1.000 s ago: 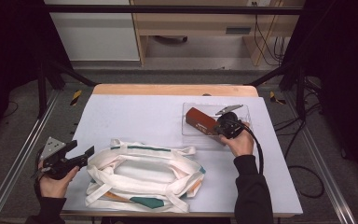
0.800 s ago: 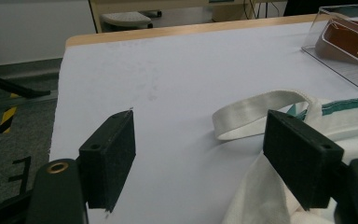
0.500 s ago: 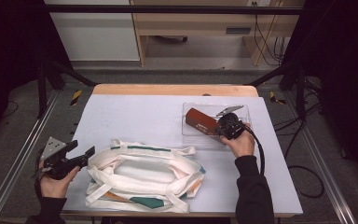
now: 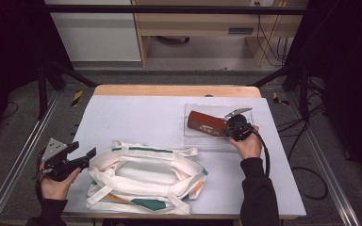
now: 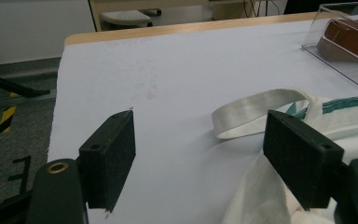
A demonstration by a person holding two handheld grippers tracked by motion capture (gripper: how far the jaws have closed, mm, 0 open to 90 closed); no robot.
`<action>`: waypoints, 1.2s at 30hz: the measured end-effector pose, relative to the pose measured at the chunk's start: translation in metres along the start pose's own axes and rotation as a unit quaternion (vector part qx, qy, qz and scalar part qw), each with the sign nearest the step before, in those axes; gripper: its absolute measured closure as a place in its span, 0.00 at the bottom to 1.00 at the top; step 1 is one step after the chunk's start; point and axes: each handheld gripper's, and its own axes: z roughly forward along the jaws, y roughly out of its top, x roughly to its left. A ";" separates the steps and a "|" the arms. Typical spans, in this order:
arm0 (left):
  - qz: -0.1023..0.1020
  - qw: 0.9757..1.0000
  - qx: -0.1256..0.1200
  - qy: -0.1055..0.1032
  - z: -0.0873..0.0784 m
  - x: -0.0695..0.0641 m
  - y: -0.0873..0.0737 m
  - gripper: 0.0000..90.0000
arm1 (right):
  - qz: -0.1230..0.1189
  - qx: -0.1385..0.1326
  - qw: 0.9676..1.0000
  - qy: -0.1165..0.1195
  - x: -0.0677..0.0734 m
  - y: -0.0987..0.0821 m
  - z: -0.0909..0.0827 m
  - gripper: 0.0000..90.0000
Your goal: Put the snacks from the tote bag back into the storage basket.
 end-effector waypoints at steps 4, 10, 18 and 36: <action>0.000 1.000 -0.001 0.000 0.000 0.000 0.000 0.28 | 0.016 0.001 1.000 -0.008 -0.005 -0.003 0.001 1.00; 0.000 1.000 0.000 -0.001 0.000 0.000 0.000 0.28 | 0.030 -0.004 0.999 -0.029 -0.009 -0.004 0.000 1.00; -0.001 1.000 0.001 -0.001 0.000 0.001 0.000 0.28 | 0.041 -0.012 0.997 -0.059 -0.015 -0.004 0.001 1.00; -0.001 1.000 0.001 -0.001 0.000 0.001 0.000 0.28 | 0.051 -0.019 0.995 -0.078 -0.022 -0.005 0.006 0.99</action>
